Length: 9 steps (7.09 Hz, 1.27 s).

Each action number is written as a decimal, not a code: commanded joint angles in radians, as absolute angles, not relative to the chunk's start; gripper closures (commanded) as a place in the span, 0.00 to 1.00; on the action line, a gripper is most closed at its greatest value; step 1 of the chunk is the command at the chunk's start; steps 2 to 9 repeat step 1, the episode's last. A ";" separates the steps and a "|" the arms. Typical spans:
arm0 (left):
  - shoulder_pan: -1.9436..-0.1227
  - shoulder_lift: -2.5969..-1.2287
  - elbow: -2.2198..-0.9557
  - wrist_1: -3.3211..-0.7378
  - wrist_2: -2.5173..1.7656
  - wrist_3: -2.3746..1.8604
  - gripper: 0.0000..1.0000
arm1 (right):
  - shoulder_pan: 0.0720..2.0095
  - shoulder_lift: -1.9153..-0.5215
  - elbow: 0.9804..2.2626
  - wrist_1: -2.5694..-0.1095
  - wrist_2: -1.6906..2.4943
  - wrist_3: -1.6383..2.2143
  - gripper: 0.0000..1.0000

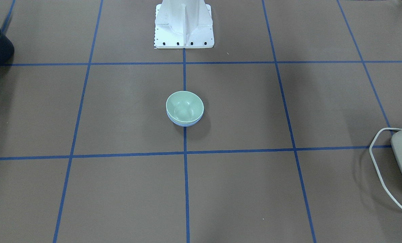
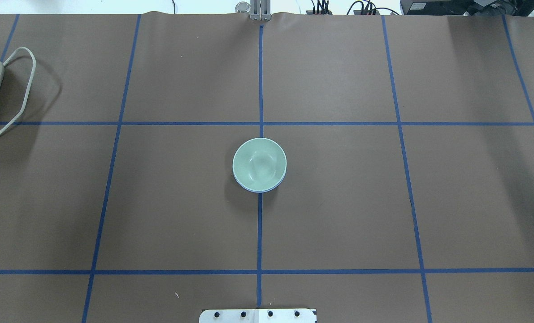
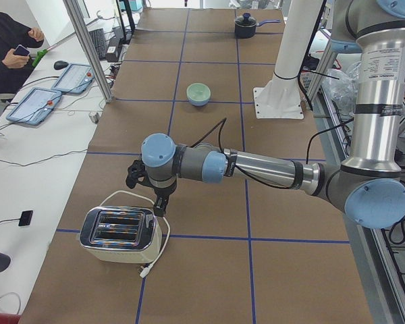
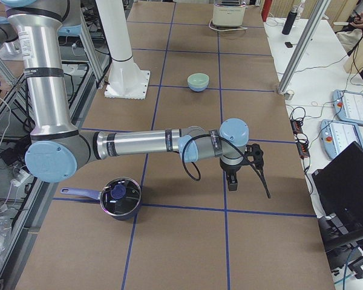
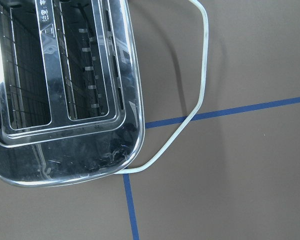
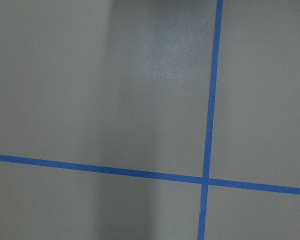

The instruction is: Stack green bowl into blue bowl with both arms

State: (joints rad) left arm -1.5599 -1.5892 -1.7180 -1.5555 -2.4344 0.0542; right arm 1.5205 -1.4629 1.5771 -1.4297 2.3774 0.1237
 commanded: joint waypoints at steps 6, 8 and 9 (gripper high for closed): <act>-1.560 -1.589 -1.720 -1.555 -2.434 0.054 0.02 | 1.520 -1.462 1.578 -1.430 2.376 0.124 0.00; -1.560 -1.589 -1.720 -1.555 -2.434 0.054 0.02 | 1.520 -1.462 1.578 -1.430 2.376 0.124 0.00; -1.560 -1.589 -1.720 -1.555 -2.434 0.054 0.02 | 1.520 -1.462 1.578 -1.430 2.376 0.124 0.00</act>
